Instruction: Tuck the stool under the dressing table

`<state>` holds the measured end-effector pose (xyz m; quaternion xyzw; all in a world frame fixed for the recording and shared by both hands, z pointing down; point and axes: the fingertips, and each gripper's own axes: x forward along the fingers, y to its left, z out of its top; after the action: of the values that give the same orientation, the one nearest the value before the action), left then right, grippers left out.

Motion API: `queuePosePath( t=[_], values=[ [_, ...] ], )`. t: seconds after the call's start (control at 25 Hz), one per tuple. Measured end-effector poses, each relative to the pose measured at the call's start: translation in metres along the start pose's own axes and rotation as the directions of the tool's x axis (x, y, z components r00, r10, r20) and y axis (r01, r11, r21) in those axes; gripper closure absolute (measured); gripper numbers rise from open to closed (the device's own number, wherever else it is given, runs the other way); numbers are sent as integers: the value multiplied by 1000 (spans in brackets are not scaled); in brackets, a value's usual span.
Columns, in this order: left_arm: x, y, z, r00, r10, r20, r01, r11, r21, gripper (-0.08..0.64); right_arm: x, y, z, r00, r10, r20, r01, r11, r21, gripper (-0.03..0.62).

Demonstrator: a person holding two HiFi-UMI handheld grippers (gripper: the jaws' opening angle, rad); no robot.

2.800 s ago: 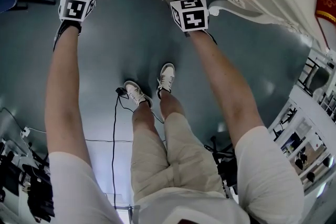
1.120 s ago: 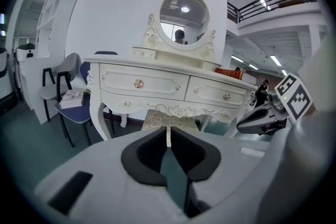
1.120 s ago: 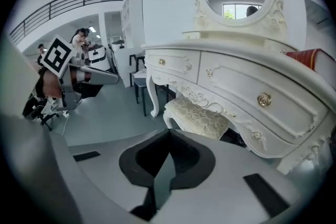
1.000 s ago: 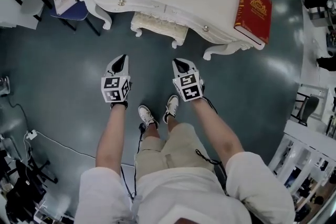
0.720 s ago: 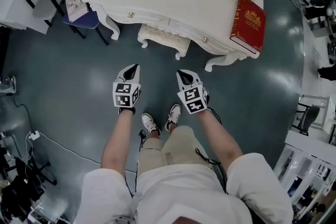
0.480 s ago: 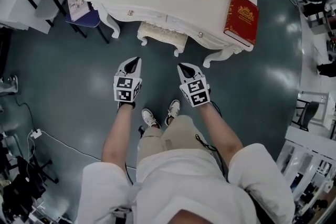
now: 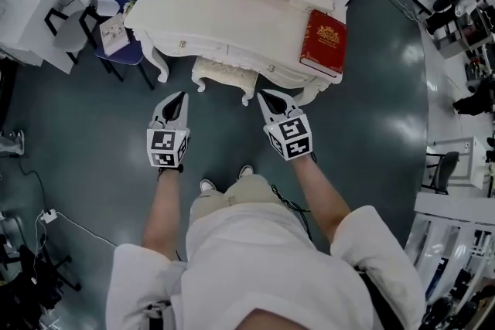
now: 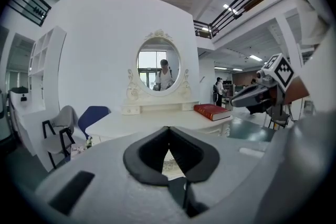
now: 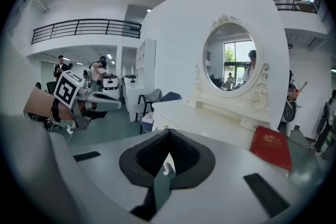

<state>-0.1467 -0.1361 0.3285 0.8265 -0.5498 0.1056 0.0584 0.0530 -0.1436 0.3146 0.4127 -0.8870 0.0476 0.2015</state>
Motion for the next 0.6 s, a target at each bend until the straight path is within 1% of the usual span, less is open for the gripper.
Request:
queuePosePath(
  t=[0.12,0.24,0.36,0.44,0.6],
  values=[
    [-25,6,22,999,21,29,-22,1000,16,545,-20,-6,33,997,-25,75,23,999,23,592],
    [-52,13,35,998,38,45,-39,999,31,545,-39,-7,54,990,-49,129,42,997,61,592],
    [-78,23,49,994,70,81,-69,998,-11,545,-55,-7,62,986,-66,155,49,993,106,592],
    [-95,28,66,988,88,124,-83,995,-49,545,-65,-6,65,983,-71,169,50,991,126,592],
    [-126,37,109,967,104,231,-93,994,-58,545,-86,-5,78,975,-72,210,43,990,138,592]
  ],
)
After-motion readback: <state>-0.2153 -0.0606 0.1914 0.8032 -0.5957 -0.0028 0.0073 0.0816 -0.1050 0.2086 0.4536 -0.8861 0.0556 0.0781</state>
